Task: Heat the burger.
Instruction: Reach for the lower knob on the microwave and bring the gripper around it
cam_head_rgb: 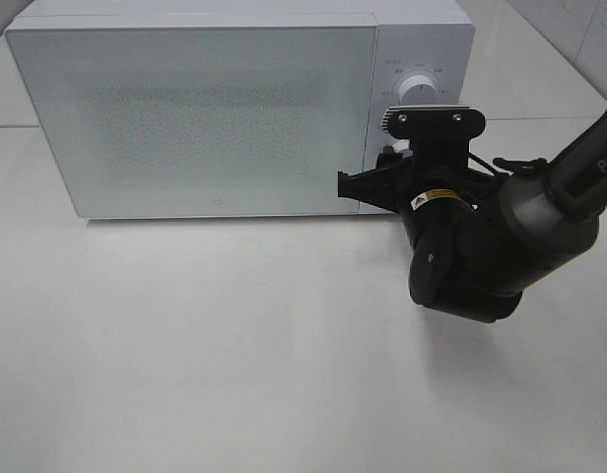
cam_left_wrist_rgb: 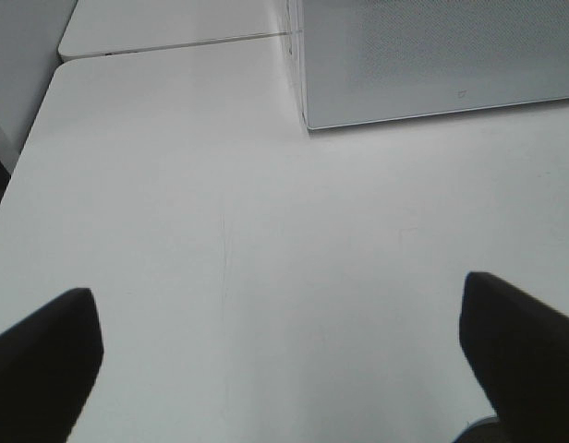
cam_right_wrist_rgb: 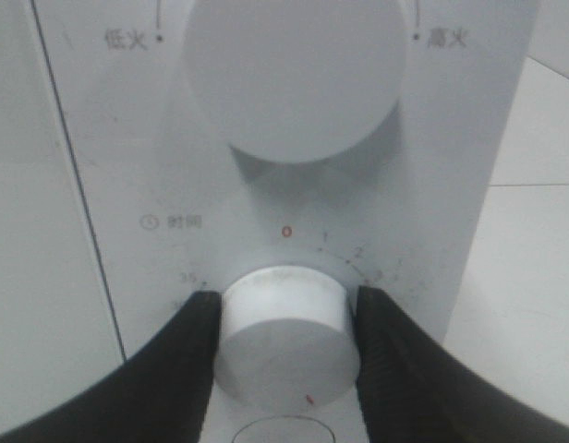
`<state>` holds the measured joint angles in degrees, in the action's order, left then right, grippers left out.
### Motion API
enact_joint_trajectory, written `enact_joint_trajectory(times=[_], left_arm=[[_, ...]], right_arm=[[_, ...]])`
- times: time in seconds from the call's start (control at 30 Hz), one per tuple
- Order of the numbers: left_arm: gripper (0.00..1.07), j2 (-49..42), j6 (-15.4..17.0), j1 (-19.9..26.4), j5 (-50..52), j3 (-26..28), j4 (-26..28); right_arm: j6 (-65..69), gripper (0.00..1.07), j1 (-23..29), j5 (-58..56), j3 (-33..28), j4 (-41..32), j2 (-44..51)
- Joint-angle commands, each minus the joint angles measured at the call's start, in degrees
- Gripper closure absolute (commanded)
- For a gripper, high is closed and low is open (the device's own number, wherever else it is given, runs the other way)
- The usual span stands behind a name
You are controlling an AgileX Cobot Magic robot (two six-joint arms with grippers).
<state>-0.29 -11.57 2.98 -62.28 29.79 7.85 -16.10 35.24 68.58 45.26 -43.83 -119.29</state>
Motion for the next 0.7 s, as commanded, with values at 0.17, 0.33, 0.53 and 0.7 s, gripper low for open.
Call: enact_joint_trajectory(times=[0.17,0.33,0.53,0.7], left_arm=[[0.09,-0.92,0.17,-0.29,0.80,-0.11,0.00],[0.09,-0.92,0.17,-0.29,0.80,-0.11,0.00],[0.09,-0.92,0.17,-0.29,0.80,-0.11,0.00],[0.09,-0.92,0.17,-0.29,0.80,-0.11,0.00]], right_arm=[[1.03,1.04,-0.34,11.52,0.97,1.43,0.11],[4.18,1.04,-0.34,11.52,0.97,1.43,0.11],[12.49,1.04,-0.34,11.40,0.97,3.61,0.11],[24.52,1.04,-0.34,11.23,0.97,5.90,0.11]])
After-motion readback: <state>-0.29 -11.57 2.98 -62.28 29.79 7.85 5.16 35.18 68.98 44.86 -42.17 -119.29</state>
